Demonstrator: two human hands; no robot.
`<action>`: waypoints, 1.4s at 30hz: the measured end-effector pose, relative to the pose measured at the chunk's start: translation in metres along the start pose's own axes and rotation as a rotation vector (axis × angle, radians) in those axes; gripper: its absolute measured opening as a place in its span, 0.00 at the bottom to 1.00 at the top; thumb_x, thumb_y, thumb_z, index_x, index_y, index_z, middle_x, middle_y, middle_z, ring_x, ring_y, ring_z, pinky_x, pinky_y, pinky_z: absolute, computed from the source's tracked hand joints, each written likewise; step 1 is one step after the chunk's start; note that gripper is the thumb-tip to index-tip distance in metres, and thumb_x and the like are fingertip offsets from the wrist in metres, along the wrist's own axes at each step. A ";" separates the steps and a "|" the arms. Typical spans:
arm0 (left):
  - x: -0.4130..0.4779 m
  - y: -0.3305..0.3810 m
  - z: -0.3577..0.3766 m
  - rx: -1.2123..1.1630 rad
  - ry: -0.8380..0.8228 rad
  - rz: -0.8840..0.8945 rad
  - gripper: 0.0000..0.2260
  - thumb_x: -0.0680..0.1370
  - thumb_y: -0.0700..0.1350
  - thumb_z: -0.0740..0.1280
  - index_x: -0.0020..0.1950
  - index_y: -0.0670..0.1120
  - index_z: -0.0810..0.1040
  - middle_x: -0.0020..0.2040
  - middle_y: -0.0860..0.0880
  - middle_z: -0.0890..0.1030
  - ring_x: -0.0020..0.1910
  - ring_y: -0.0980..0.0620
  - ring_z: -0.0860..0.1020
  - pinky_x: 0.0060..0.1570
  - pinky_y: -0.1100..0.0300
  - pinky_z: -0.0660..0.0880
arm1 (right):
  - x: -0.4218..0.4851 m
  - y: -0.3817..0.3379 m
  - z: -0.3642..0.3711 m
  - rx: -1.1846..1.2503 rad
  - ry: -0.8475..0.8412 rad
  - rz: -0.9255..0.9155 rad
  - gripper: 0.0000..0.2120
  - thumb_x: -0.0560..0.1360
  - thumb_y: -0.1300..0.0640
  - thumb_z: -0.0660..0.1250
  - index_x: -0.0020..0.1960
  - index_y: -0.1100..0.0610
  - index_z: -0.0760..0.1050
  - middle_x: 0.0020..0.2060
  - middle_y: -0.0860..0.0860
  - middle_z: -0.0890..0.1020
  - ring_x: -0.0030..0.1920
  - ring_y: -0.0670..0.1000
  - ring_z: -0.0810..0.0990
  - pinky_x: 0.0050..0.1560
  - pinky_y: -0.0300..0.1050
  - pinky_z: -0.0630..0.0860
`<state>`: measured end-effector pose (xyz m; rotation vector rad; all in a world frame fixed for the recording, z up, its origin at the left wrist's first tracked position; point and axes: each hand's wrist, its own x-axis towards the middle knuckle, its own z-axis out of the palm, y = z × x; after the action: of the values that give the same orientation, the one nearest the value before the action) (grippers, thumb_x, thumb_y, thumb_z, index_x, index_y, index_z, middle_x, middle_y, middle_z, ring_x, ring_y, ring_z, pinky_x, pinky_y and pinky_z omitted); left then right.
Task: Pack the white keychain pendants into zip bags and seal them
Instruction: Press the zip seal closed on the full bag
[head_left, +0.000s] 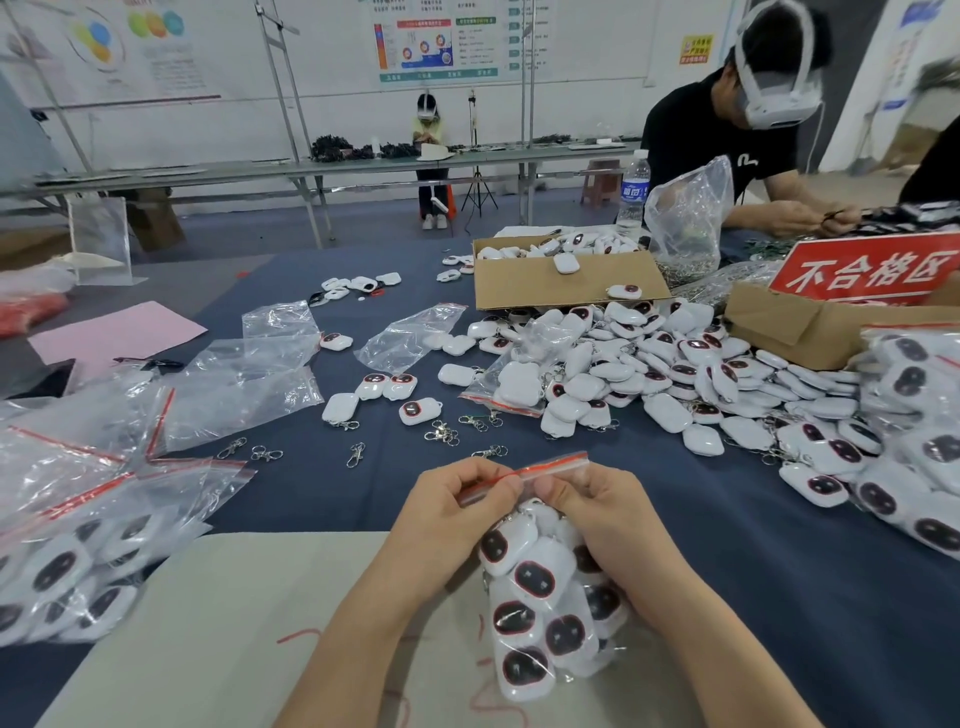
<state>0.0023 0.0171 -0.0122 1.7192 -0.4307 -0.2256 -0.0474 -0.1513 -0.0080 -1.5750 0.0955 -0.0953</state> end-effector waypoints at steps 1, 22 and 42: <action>0.000 0.000 0.000 -0.003 0.001 0.002 0.06 0.80 0.45 0.71 0.44 0.52 0.85 0.39 0.51 0.86 0.37 0.59 0.81 0.38 0.67 0.76 | 0.000 0.000 0.000 -0.008 0.002 0.001 0.08 0.78 0.55 0.70 0.44 0.48 0.87 0.41 0.52 0.88 0.41 0.50 0.87 0.39 0.37 0.80; 0.000 -0.002 0.000 0.009 -0.014 0.039 0.05 0.79 0.51 0.72 0.45 0.52 0.84 0.40 0.49 0.85 0.37 0.55 0.79 0.39 0.62 0.76 | 0.002 0.003 -0.001 -0.037 0.031 -0.060 0.05 0.79 0.56 0.70 0.45 0.55 0.83 0.43 0.56 0.86 0.49 0.62 0.84 0.50 0.55 0.81; 0.000 0.001 0.001 0.053 0.038 0.059 0.06 0.80 0.46 0.71 0.43 0.51 0.83 0.39 0.45 0.83 0.34 0.57 0.76 0.36 0.65 0.74 | 0.005 0.006 0.000 0.040 0.071 -0.080 0.05 0.78 0.51 0.71 0.46 0.49 0.84 0.45 0.50 0.88 0.47 0.50 0.87 0.46 0.39 0.81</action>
<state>0.0016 0.0167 -0.0113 1.7571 -0.4620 -0.1398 -0.0422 -0.1519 -0.0144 -1.5362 0.0857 -0.2150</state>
